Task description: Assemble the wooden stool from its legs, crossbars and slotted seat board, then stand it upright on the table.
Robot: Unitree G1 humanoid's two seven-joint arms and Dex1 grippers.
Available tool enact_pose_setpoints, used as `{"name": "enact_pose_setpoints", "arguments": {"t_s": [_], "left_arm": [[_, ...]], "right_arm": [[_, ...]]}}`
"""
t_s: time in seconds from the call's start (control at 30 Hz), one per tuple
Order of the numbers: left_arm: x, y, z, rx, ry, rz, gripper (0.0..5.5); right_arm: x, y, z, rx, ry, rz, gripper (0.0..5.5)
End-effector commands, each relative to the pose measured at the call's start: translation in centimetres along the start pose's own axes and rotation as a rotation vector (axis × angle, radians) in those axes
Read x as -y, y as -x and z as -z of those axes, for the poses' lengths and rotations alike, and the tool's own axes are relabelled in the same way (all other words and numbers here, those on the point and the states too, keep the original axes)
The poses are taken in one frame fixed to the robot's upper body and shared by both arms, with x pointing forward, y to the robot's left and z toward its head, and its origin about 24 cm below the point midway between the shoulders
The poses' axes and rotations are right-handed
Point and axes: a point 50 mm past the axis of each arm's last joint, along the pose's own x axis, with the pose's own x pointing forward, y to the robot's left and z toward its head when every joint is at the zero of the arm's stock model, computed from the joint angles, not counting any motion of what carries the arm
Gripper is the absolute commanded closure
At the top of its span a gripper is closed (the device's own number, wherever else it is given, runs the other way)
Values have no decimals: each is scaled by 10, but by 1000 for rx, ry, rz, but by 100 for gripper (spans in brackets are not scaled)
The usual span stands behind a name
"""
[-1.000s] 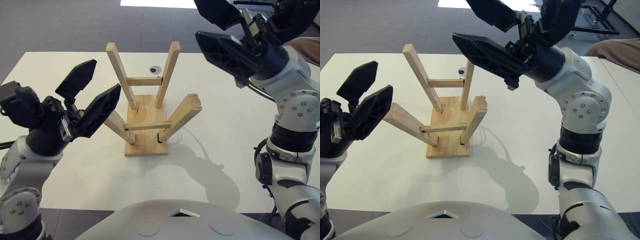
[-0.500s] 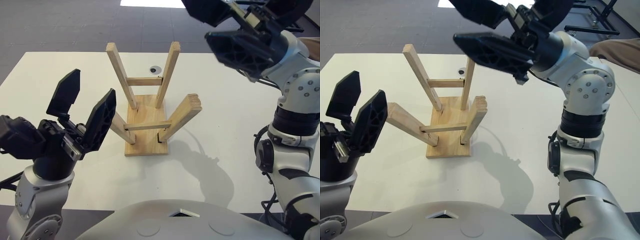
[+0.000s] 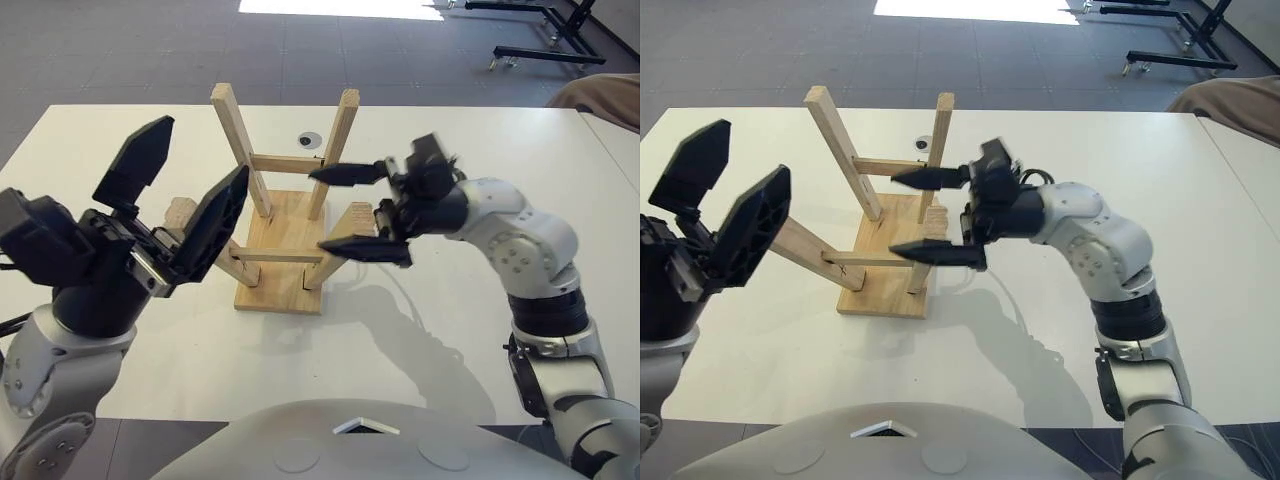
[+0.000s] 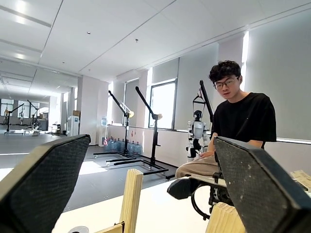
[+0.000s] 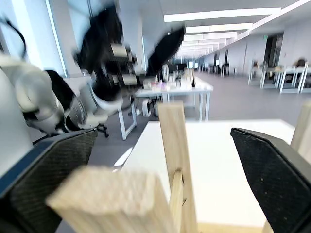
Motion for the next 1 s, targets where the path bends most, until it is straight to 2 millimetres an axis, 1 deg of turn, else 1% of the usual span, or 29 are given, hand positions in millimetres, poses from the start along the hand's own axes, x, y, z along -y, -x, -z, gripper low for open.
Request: {"name": "enact_pose_setpoints", "arguments": {"t_s": [0.03,0.1,0.17,0.23,0.3,0.4,0.53,0.67,0.73,0.83,1.0], "left_arm": [[-13,-4,-21,54,-31,73,86],[-32,-3,-29,43,-78,56,86],[-52,2,-27,-11,-104,24,86],[-72,10,-13,-135,-111,29,86],[-82,12,-2,-194,-71,79,86],[-87,6,11,-223,-67,174,86],[-98,-4,22,-241,-108,218,86],[-115,-6,30,-285,-130,215,86],[-121,-5,34,-314,-109,222,86],[-122,0,46,-378,-91,243,86],[-114,1,51,-385,-78,258,86]], "right_arm": [[-1,1,-37,148,27,12,46],[-4,-2,-43,187,55,38,46],[-7,-5,-40,197,68,64,46],[-9,-5,-29,188,82,112,46],[-13,-6,-21,194,91,142,46],[-15,-11,-13,214,105,161,46],[-15,-15,-9,225,129,171,46],[-15,-19,-12,255,162,168,46],[-14,-20,-13,264,174,170,46],[-12,-20,-12,257,193,180,46],[-11,-22,-16,270,214,185,46]]}}
